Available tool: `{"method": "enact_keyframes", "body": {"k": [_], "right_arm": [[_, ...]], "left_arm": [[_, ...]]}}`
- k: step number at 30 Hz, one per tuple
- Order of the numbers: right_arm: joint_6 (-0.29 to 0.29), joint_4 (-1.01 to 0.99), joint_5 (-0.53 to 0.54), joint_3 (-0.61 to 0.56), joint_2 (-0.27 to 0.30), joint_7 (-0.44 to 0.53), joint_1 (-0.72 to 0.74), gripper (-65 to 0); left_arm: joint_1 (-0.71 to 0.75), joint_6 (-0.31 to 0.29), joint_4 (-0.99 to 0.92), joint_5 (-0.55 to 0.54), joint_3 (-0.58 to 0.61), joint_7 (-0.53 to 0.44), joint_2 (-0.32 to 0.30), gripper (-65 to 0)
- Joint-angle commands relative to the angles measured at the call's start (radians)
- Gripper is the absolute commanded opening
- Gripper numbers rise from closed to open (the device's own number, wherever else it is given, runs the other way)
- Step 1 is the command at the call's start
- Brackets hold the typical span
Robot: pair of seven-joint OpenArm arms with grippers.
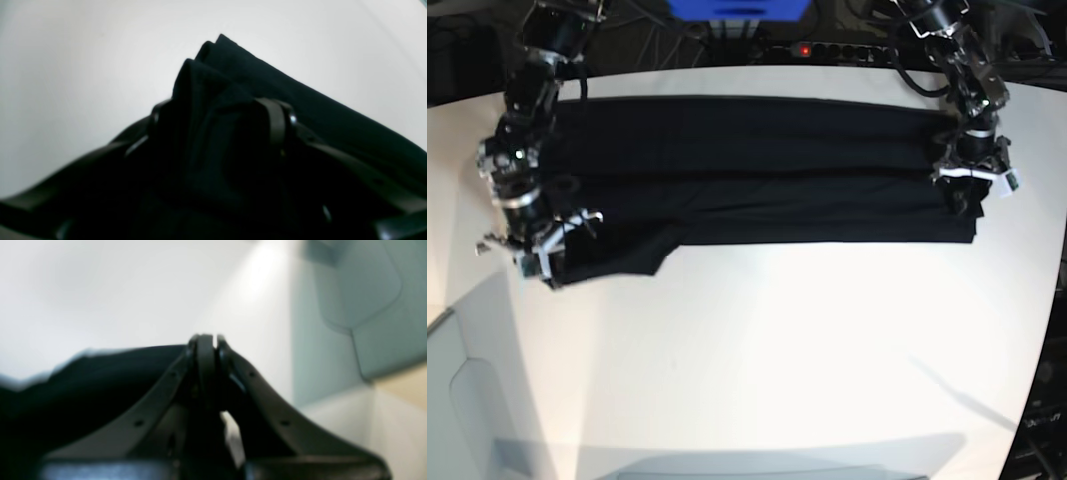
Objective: Fold the T-shirt properly
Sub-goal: 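Move the right gripper to the strip's end and pinch its corner, then pinch both ends of the folded strip with both grippers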
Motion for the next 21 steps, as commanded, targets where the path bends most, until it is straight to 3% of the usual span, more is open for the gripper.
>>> {"method": "enact_keyframes", "body": {"k": [1,6,15,21], "right_arm": [[0.002,0.067,0.036,0.001,-0.002,0.040,-0.008,-65.0],[0.002,0.232,0.114,0.006,-0.010,0.051,-0.198,-65.0],[0.002,0.235,0.276,0.173,-0.014,0.121,-0.396,-65.0],[0.002,0.217,0.286,0.196,-0.036,0.163,-0.482,-65.0]], "left_arm": [[-0.001,0.005,0.012,0.001,-0.004,0.002,-0.012,-31.3],[-0.003,0.005,0.012,0.001,-0.004,0.002,-0.013,-31.3],[-0.009,0.005,0.012,0.001,-0.004,0.002,-0.019,-31.3],[-0.009,0.005,0.012,0.001,-0.004,0.002,-0.021,-31.3]]}}
